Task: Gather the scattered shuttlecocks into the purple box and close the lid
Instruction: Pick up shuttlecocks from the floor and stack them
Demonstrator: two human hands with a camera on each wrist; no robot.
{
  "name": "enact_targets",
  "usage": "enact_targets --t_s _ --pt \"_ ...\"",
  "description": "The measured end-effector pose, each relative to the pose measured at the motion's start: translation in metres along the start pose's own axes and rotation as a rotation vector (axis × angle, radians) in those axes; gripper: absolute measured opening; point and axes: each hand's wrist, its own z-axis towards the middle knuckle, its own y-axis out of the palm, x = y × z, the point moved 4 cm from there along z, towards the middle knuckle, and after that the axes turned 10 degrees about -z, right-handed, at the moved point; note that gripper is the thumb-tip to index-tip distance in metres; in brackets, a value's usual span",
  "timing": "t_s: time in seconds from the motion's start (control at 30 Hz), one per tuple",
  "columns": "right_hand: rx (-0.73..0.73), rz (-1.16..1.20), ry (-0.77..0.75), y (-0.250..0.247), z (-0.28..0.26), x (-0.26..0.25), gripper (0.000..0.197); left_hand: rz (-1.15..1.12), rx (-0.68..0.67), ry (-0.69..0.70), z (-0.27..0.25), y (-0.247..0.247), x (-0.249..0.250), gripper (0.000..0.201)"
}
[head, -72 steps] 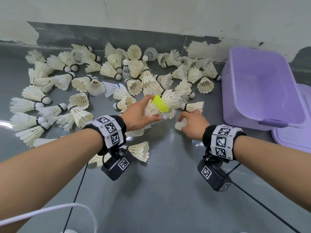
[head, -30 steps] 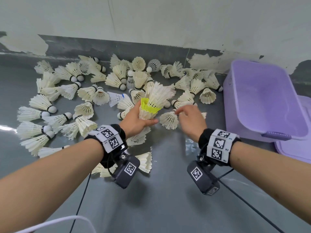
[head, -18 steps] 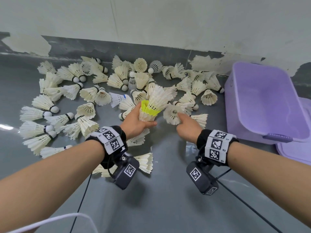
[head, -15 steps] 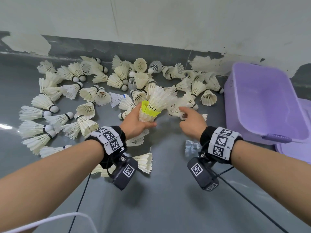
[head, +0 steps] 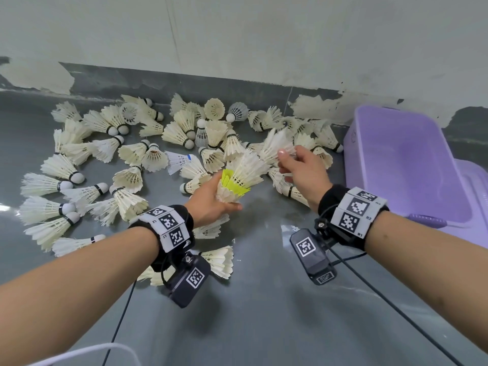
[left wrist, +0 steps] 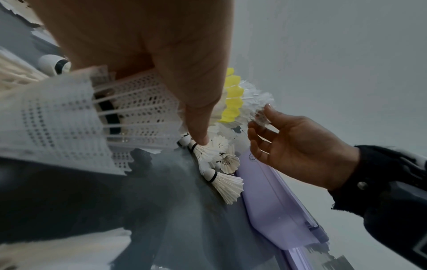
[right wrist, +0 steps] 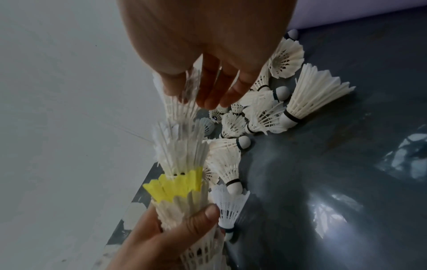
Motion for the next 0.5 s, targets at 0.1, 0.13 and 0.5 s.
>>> enact_targets --t_s 0.1,0.13,0.5 --pt "-0.087 -0.059 -0.034 0.012 -0.004 -0.003 0.027 0.021 -0.003 0.014 0.003 0.001 -0.001 0.084" --pt "-0.112 -0.074 -0.048 0.015 -0.005 -0.005 0.029 0.027 -0.005 0.022 0.004 0.002 -0.001 0.086" --pt "-0.21 0.009 -0.152 0.016 -0.015 -0.025 0.039 0.052 0.013 0.041 0.007 -0.003 0.003 0.098"
